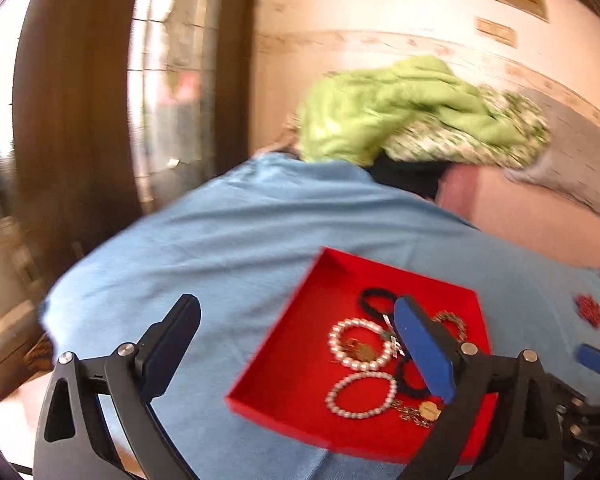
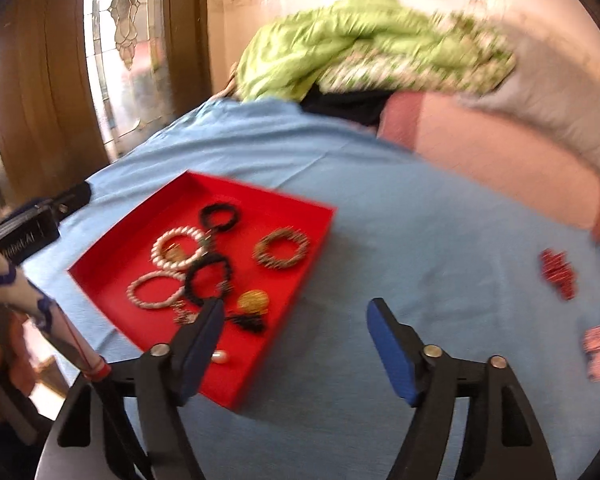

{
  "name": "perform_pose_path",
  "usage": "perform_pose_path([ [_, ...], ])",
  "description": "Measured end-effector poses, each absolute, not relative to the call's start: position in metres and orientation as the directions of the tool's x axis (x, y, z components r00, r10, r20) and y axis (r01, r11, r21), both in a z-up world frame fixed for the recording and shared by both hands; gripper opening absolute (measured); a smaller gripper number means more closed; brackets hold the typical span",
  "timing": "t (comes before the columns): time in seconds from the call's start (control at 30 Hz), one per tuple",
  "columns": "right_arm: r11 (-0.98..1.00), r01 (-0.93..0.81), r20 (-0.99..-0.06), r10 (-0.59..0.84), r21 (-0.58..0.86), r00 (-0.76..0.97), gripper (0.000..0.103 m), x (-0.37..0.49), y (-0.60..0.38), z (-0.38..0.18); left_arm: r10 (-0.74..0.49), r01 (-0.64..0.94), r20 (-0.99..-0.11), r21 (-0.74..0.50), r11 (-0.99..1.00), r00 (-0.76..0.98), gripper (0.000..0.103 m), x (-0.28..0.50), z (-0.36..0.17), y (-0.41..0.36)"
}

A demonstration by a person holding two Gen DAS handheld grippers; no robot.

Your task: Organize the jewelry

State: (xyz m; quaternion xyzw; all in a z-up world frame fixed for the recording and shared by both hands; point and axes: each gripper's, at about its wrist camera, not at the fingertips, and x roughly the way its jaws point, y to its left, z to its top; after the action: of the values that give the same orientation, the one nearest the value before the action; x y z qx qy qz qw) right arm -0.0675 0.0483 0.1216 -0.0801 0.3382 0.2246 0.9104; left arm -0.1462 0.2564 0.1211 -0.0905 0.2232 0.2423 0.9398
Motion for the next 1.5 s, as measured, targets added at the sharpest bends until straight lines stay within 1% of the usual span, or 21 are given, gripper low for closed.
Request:
perform_pose_path([
  [0.03, 0.890, -0.455, -0.633, 0.345, -0.013, 0.693, 0.086, -0.073, 0.044, 0.127, 0.441, -0.518, -0.444, -0.065, 0.853, 0.780, 0.097, -0.153, 0.126, 0.255],
  [0.1, 0.895, -0.444, -0.599, 0.332, -0.044, 0.729, 0.089, -0.086, 0.036, 0.138, 0.489, -0.559, -0.418, -0.055, 0.828, 0.766, 0.099, -0.166, 0.134, 0.250],
  [0.17, 0.898, -0.434, -0.565, 0.321, -0.074, 0.760, 0.089, -0.100, 0.029, 0.145, 0.509, -0.575, -0.399, -0.059, 0.816, 0.763, 0.102, -0.181, 0.139, 0.242],
  [0.23, 0.898, -0.431, -0.540, 0.322, -0.085, 0.778, 0.091, -0.113, 0.024, 0.148, 0.534, -0.596, -0.368, -0.073, 0.800, 0.761, 0.102, -0.194, 0.141, 0.234],
  [0.33, 0.895, -0.432, -0.521, 0.315, -0.116, 0.793, 0.092, -0.131, 0.019, 0.147, 0.583, -0.647, -0.327, -0.131, 0.751, 0.744, 0.103, -0.218, 0.141, 0.224],
  [0.37, 0.892, -0.433, -0.518, 0.312, -0.128, 0.796, 0.092, -0.136, 0.018, 0.145, 0.597, -0.668, -0.339, -0.143, 0.731, 0.727, 0.103, -0.223, 0.139, 0.223],
  [0.47, 0.884, -0.448, -0.531, 0.318, -0.135, 0.786, 0.094, -0.143, 0.016, 0.139, 0.613, -0.683, -0.367, -0.092, 0.725, 0.700, 0.103, -0.223, 0.133, 0.217],
  [0.53, 0.877, -0.456, -0.534, 0.317, -0.149, 0.784, 0.094, -0.146, 0.016, 0.135, 0.600, -0.671, -0.389, -0.067, 0.739, 0.699, 0.103, -0.219, 0.132, 0.214],
  [0.63, 0.873, -0.458, -0.536, 0.311, -0.165, 0.785, 0.095, -0.148, 0.018, 0.133, 0.629, -0.691, -0.388, -0.031, 0.722, 0.674, 0.103, -0.218, 0.129, 0.209],
  [0.73, 0.874, -0.459, -0.534, 0.316, -0.157, 0.784, 0.098, -0.150, 0.017, 0.132, 0.643, -0.709, -0.406, -0.019, 0.705, 0.650, 0.103, -0.215, 0.126, 0.210],
  [0.93, 0.874, -0.458, -0.546, 0.307, -0.162, 0.779, 0.102, -0.147, 0.017, 0.125, 0.613, -0.714, -0.486, -0.033, 0.699, 0.623, 0.103, -0.206, 0.118, 0.220],
  [1.07, 0.869, -0.468, -0.548, 0.315, -0.162, 0.775, 0.103, -0.148, 0.019, 0.122, 0.616, -0.721, -0.492, -0.036, 0.692, 0.616, 0.103, -0.205, 0.116, 0.222],
  [1.2, 0.866, -0.480, -0.571, 0.325, -0.141, 0.754, 0.103, -0.144, 0.019, 0.118, 0.618, -0.720, -0.495, -0.024, 0.694, 0.611, 0.103, -0.203, 0.115, 0.222],
  [1.5, 0.858, -0.489, -0.579, 0.320, -0.159, 0.750, 0.103, -0.145, 0.022, 0.114, 0.619, -0.721, -0.505, -0.009, 0.693, 0.601, 0.103, -0.201, 0.113, 0.222],
])
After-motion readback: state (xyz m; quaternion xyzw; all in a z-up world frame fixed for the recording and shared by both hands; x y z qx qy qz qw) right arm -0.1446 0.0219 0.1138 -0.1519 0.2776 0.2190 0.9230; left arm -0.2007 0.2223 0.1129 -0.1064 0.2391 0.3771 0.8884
